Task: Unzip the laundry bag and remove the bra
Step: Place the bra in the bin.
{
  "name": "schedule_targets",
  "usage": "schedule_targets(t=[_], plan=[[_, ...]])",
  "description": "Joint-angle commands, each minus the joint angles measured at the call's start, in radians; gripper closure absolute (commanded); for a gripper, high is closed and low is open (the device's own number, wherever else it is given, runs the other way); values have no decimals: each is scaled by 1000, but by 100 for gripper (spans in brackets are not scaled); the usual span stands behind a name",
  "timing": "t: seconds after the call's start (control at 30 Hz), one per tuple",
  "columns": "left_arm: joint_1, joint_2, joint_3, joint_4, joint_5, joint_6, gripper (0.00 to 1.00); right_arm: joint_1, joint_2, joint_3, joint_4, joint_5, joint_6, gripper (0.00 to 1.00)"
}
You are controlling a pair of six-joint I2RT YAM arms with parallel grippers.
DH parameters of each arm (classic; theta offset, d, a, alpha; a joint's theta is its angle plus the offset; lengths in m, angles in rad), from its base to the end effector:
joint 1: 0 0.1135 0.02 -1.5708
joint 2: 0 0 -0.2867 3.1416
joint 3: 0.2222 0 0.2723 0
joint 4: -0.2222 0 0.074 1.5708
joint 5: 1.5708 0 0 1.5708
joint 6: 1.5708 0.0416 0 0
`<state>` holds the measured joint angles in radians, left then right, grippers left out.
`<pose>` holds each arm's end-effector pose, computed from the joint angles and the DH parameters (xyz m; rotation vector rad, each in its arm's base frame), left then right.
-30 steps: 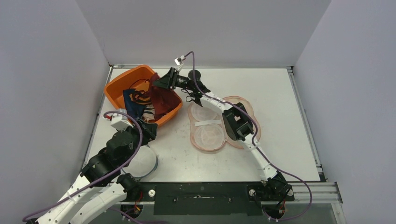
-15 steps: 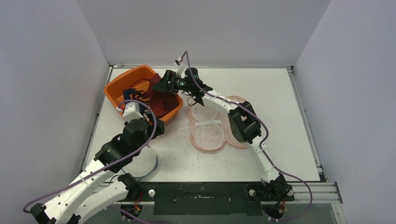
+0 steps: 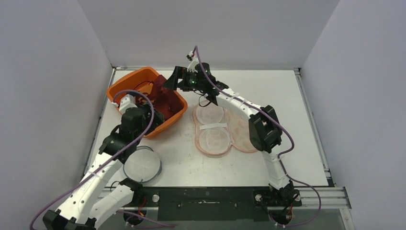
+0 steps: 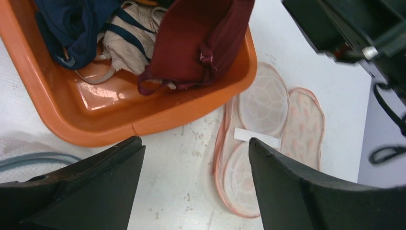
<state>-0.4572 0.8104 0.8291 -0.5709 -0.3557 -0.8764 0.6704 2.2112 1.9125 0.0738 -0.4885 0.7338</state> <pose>0.1706 -0.0678 0.3269 -0.6441 2.0134 -0.4294 0.4351 0.3699 0.2979 -0.3296 1.9868 1.3927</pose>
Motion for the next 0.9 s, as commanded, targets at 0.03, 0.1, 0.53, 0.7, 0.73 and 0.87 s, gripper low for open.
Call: schedule_targets(t=[0.03, 0.1, 0.53, 0.7, 0.73, 0.87], plan=[[124, 152, 137, 81, 134, 40, 16, -15, -187, -85, -16, 104, -54, 3], [164, 206, 172, 96, 140, 66, 5, -15, -236, -146, 2, 111, -52, 3], [335, 653, 463, 198, 235, 198, 6, 132, -655, -756, 239, 262, -109, 5], [316, 760, 587, 214, 190, 221, 3, 224, -772, -922, 225, 385, -149, 6], [309, 799, 620, 195, 176, 229, 3, 237, -787, -950, 221, 400, -149, 6], [257, 908, 733, 138, 96, 277, 4, 274, -855, -1062, 213, 449, -139, 6]])
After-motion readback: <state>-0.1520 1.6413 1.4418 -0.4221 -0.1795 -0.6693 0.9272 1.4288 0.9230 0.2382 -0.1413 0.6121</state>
